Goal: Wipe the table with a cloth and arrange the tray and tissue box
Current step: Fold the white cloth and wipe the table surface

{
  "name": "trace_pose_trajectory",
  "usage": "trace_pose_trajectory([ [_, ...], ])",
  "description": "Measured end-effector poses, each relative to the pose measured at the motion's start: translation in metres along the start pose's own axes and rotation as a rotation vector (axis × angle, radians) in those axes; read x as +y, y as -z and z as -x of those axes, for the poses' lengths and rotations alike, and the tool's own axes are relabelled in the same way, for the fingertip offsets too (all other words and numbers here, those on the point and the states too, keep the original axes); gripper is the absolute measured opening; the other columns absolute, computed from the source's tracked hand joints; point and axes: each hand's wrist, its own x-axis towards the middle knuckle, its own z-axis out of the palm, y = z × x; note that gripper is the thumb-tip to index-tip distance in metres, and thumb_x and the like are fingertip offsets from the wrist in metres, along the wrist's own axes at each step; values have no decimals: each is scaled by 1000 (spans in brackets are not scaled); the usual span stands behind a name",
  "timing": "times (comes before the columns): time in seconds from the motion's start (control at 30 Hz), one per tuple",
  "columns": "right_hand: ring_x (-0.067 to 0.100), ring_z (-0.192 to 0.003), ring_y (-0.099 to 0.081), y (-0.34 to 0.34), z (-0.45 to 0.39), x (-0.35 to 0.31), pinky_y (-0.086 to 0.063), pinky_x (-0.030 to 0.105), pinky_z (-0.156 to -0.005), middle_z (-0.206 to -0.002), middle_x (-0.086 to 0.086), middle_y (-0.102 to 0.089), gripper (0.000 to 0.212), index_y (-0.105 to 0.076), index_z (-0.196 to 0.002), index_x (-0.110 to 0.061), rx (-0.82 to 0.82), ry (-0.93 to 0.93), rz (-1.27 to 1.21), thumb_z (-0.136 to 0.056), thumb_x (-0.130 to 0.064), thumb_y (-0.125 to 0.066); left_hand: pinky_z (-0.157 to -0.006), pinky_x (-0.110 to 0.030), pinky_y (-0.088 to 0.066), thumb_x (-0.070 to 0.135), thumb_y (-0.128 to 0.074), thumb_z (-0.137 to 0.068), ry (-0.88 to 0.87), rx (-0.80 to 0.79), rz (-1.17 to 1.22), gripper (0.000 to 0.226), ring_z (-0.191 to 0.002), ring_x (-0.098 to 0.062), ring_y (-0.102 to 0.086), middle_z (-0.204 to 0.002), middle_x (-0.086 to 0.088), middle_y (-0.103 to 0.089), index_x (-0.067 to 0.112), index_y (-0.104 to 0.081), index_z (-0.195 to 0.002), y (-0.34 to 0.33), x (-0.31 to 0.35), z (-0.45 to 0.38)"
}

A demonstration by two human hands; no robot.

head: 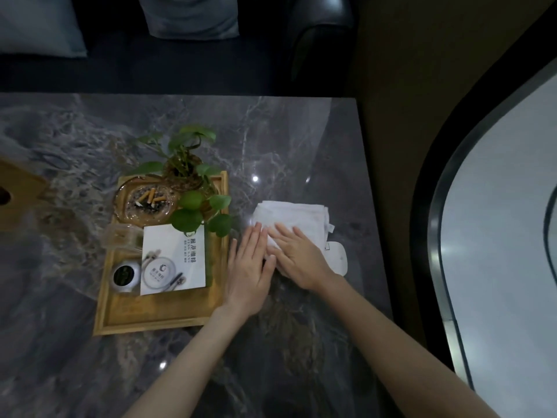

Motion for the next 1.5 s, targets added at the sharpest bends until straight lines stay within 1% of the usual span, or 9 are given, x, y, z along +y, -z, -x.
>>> trace_pose_trajectory([
  [0.17, 27, -119, -51, 9, 39, -21, -33, 43, -109, -127, 15, -59, 37, -57, -120, -1, -192, -273, -335, -97, -23, -38, -103, -25, -25, 38, -26, -98, 261, -60, 463, 45, -125, -3, -35, -137, 4, -45, 19, -49, -130, 38, 12, 2],
  [0.27, 13, -81, -69, 15, 58, -13, -57, 25, -72, -80, 3, -75, 26, -67, -98, 2, 21, -917, -776, -88, -18, -54, -100, -28, -32, 37, -36, -95, 378, -71, 730, 41, -120, -9, -42, -134, 1, -49, 20, -49, -130, 57, 17, 2],
  [0.33, 13, -75, -67, 14, 57, -17, -52, 24, -66, -66, -3, -73, 30, -71, -91, -4, 60, -677, -1140, -85, -29, -58, -99, -28, -31, 39, -44, -92, 419, -126, 838, 51, -123, -10, -38, -140, 1, -41, 19, -37, -138, 63, 19, 5],
  [0.47, 19, -73, -69, 44, 62, -34, -51, 30, -70, -81, 9, -73, 35, -75, -81, -7, 233, -583, -1699, -87, -31, -50, -98, -25, -30, 50, -60, -80, 479, -225, 979, 77, -126, -12, -39, -143, 3, -38, 17, -27, -141, 65, 20, 15],
  [0.6, 22, -82, -71, 54, 78, -57, -58, 32, -74, -91, 6, -75, 49, -75, -91, -14, 227, -433, -1964, -89, -50, -41, -99, -29, -40, 52, -52, -80, 455, -235, 1237, 38, -116, -11, -53, -127, 9, -56, 32, -53, -112, 66, 26, 25],
  [0.7, 24, -105, -62, 48, 84, -73, -46, 35, -95, -119, 5, -63, 63, -64, -116, -18, 225, -369, -2019, -76, -64, -47, -100, -40, -44, 51, -51, -81, 487, -153, 1460, 37, -108, -15, -61, -126, -2, -61, 26, -60, -106, 72, 30, 35],
  [0.87, 26, -100, -65, 24, 81, -91, -53, 39, -83, -116, 5, -65, 74, -58, -123, -23, 249, -420, -2032, -64, -68, -57, -74, -33, -58, 27, -55, -79, 461, -122, 1551, 28, -89, -12, -70, -94, 5, -75, 24, -62, -107, 101, 18, 65],
  [1.13, 21, -70, -71, -10, 60, -151, -58, 32, -60, -77, 5, -75, 35, -76, -75, -17, 229, -356, -2004, -73, -46, -56, -84, -37, -54, 29, -50, -90, 462, -178, 1254, 26, -100, -22, -66, -111, -2, -69, 22, -58, -113, 177, -21, 98],
  [1.5, 29, -107, -61, -87, -18, -246, -46, 48, -98, -113, 10, -67, 25, -66, -106, -16, 148, -524, -1483, -88, -30, -54, -73, -35, -59, 25, -54, -84, 449, -124, 1330, 24, -90, -23, -70, -99, -6, -74, 15, -65, -103, 278, -123, 140],
])
